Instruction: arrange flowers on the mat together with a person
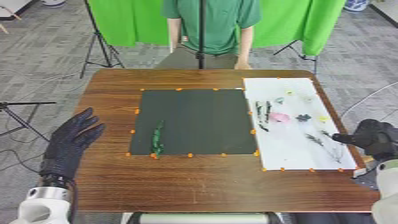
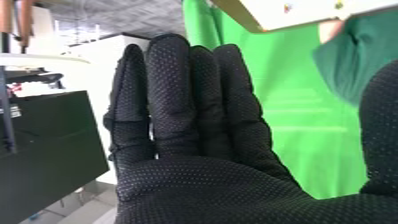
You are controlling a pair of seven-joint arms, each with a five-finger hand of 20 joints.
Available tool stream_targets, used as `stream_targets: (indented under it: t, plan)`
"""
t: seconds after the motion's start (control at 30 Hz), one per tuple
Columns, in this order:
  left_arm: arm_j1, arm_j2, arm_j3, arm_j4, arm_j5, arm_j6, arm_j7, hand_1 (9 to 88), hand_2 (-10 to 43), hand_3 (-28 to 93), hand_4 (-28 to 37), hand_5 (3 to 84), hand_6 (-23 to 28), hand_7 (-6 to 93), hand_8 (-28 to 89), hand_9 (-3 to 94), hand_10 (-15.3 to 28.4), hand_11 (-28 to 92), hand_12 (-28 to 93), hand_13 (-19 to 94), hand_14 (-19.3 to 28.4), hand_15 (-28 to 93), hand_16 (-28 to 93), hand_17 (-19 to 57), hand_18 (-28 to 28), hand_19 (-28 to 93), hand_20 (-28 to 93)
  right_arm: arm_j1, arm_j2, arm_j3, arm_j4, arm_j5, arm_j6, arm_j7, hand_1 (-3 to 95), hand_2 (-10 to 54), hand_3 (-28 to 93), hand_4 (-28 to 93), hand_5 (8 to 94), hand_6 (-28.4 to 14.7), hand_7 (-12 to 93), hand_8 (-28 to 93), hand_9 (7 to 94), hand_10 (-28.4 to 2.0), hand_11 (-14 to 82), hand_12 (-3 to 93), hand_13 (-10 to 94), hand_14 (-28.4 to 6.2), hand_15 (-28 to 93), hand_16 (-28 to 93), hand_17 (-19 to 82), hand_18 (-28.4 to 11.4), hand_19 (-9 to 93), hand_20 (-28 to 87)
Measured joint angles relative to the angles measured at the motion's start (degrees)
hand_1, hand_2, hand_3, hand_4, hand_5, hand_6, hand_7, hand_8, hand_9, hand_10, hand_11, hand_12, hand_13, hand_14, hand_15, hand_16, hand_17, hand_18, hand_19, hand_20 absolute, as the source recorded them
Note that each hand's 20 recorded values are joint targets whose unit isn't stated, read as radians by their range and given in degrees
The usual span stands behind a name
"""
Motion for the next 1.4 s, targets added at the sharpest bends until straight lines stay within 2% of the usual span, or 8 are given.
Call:
stream_targets:
  t: [0.37,0.6,0.9,0.93,0.97,1.03,1.2,1.4]
  plan:
    - [-0.08,-0.05,0.08,0.0,0.08,-0.05,-0.11,29.1,3.5,70,-25.3,39.8,3.7,17.0,-9,33.5,13.7,27,13,32,17.4,32,-2,-2.4,22.5,51,5,3.64,0.41,-7.18,5.26,-0.25,0.92,3.04,26.6,-9.5,72,-28,52.7,-3.3,54,-18,53.6,-14.2,55.1,41.5,56,-11.7,69,24,27,-18.0,71,31]
    - [-0.12,-0.05,0.1,0.0,0.11,-0.05,-0.16,29.2,3.6,70,-25.4,39.7,3.7,16.9,-8,33.5,13.7,27,13,32,17.4,32,-2,-2.4,22.5,51,5,5.06,1.03,-10.35,7.65,-2.77,4.61,5.03,28.8,-9.5,72,-28,54.4,-2.6,55,-18,55.7,-13.9,56.0,41.5,58,-11.6,71,25,28,-17.9,72,31]
    - [-0.44,-0.15,0.11,0.03,0.18,-0.05,-0.28,29.1,3.6,70,-25.4,39.8,3.6,17.2,-9,33.5,13.8,27,13,32,17.5,32,-2,-2.4,22.5,51,5,6.51,1.18,-12.39,9.5,-3.19,4.83,4.8,33.3,-9.5,71,-28,59.4,-0.8,56,-18,61.3,-12.6,56.8,42.0,62,-10.7,72,26,30,-17.9,74,31]
    - [-0.44,-0.15,0.11,0.03,0.18,-0.05,-0.28,29.1,3.6,70,-25.4,39.8,3.6,17.2,-9,33.5,13.7,27,13,32,17.5,32,-2,-2.4,22.5,51,5,6.72,1.2,-12.71,9.79,-3.25,4.93,4.72,34.4,-9.5,70,-28,60.5,-0.4,56,-15,62.3,-12.4,56.7,42.1,63,-10.5,72,27,31,-17.9,74,31]
    - [-0.44,-0.15,0.11,0.03,0.18,-0.05,-0.28,29.1,3.6,70,-25.4,39.8,3.6,17.2,-9,33.5,13.7,27,13,32,17.4,32,-2,-2.4,22.5,51,5,6.96,1.22,-12.96,10.03,-3.35,5.14,4.61,36.1,-9.5,68,-28,61.1,0.1,55,-5,63.4,-12.2,56.8,42.1,64,-10.4,72,27,31,-17.9,74,31]
    - [-0.44,-0.16,0.11,0.03,0.18,-0.05,-0.28,29.1,3.6,70,-25.4,39.8,3.7,17.2,-9,33.5,13.7,27,13,32,17.4,32,-2,-2.4,22.5,51,5,7.4,1.28,-13.33,10.42,-3.59,5.62,4.35,45.3,-9.5,59,-28,63.9,1.3,55,10,67.8,-11.1,57.0,42.6,68,-9.7,72,28,33,-17.5,76,32]
    - [-0.43,-0.16,0.13,0.03,0.18,-0.05,-0.28,29.0,3.6,70,-25.4,39.7,3.7,16.9,-9,33.5,13.8,27,13,32,17.4,32,-2,-2.4,22.5,51,5,8.27,1.44,-14.57,11.28,-3.49,7.35,3.48,53.3,-9.2,57,-28,74.3,2.8,53,14,77.4,-9.5,58.9,43.6,75,-8.7,76,30,38,-18.7,83,35]
    - [-0.41,-0.19,0.13,0.03,0.17,-0.05,-0.26,29.0,3.6,70,-25.5,39.8,3.7,16.9,-8,33.5,13.8,27,13,32,17.4,33,-2,-2.4,22.4,51,5,8.4,1.44,-14.82,11.38,-2.21,8.82,2.0,45.2,-9.5,73,-28,76.6,2.0,52,16,79.1,-9.6,60.9,44.4,77,-8.7,79,31,39,-19.3,86,37]
